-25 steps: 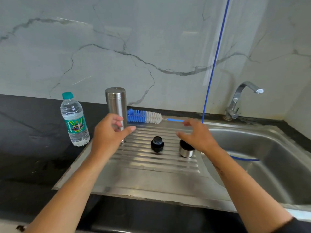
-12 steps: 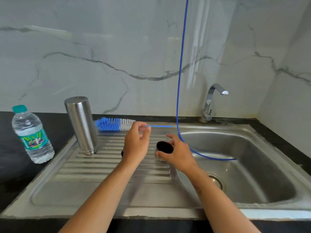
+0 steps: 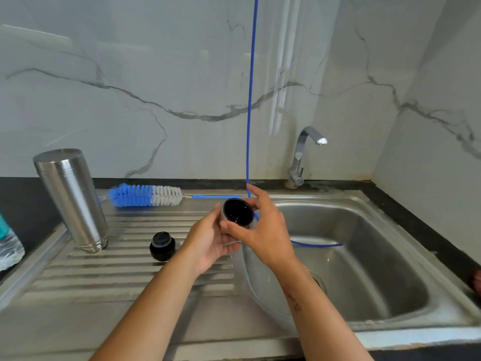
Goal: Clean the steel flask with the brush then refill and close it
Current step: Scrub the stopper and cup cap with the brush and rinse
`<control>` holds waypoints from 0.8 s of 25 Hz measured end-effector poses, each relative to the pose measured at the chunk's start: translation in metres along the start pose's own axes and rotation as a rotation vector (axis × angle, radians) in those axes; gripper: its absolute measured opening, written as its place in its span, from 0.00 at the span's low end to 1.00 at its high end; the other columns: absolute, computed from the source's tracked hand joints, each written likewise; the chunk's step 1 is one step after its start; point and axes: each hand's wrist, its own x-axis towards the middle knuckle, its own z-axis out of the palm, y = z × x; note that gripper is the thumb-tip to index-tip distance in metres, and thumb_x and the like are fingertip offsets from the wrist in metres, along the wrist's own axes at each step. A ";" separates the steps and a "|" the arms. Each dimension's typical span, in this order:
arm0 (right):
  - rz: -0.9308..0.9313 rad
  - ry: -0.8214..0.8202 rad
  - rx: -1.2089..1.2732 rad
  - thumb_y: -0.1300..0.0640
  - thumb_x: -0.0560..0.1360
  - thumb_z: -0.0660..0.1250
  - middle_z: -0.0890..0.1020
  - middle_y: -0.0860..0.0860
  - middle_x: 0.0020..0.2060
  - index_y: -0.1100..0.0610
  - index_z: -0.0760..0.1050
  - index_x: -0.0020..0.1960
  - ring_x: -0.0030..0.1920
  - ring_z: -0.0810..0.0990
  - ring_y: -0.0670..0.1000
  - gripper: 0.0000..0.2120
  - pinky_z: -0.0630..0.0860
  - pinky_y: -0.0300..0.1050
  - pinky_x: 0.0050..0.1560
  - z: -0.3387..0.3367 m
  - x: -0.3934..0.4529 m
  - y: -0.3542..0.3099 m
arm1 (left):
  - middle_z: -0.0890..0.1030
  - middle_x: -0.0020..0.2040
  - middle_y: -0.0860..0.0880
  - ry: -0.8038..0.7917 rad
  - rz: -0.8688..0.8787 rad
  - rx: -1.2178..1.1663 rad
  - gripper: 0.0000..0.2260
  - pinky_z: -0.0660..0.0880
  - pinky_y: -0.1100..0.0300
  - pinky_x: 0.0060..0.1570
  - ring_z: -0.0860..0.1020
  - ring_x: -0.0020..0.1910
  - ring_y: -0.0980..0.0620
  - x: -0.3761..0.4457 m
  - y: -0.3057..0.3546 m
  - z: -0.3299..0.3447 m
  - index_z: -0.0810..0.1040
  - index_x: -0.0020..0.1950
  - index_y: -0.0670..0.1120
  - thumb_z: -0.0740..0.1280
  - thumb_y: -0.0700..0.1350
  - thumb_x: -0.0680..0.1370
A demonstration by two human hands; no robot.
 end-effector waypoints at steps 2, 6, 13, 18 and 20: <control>-0.005 -0.077 0.050 0.38 0.65 0.79 0.80 0.38 0.60 0.43 0.65 0.76 0.63 0.75 0.37 0.44 0.68 0.28 0.59 -0.008 0.002 0.002 | 0.85 0.53 0.40 0.023 0.008 -0.103 0.22 0.80 0.56 0.39 0.84 0.45 0.46 -0.002 -0.002 0.001 0.78 0.69 0.41 0.59 0.55 0.85; 0.105 0.038 0.011 0.48 0.75 0.75 0.85 0.44 0.50 0.53 0.79 0.64 0.48 0.81 0.36 0.19 0.78 0.40 0.55 -0.073 0.029 0.056 | 0.83 0.55 0.33 0.044 -0.012 -0.198 0.22 0.81 0.61 0.32 0.85 0.35 0.46 -0.003 -0.002 0.006 0.75 0.70 0.38 0.57 0.53 0.86; 0.337 0.315 -0.042 0.52 0.79 0.72 0.85 0.51 0.49 0.56 0.82 0.60 0.48 0.83 0.50 0.12 0.79 0.46 0.50 -0.145 0.109 0.162 | 0.81 0.60 0.31 0.048 0.023 -0.241 0.22 0.81 0.60 0.31 0.85 0.35 0.45 -0.003 -0.008 0.016 0.76 0.69 0.37 0.57 0.53 0.86; 0.205 0.270 -0.097 0.51 0.79 0.71 0.84 0.47 0.48 0.55 0.83 0.58 0.50 0.81 0.47 0.11 0.78 0.42 0.54 -0.118 0.167 0.170 | 0.83 0.58 0.33 0.079 0.086 -0.208 0.21 0.82 0.59 0.32 0.85 0.36 0.46 -0.001 -0.006 0.011 0.77 0.67 0.39 0.57 0.53 0.85; 0.198 0.274 -0.112 0.51 0.79 0.71 0.84 0.46 0.46 0.55 0.84 0.56 0.48 0.81 0.46 0.09 0.77 0.43 0.53 -0.113 0.180 0.174 | 0.83 0.56 0.33 0.086 0.102 -0.192 0.21 0.82 0.60 0.33 0.85 0.36 0.46 0.000 -0.008 0.011 0.78 0.66 0.39 0.57 0.53 0.85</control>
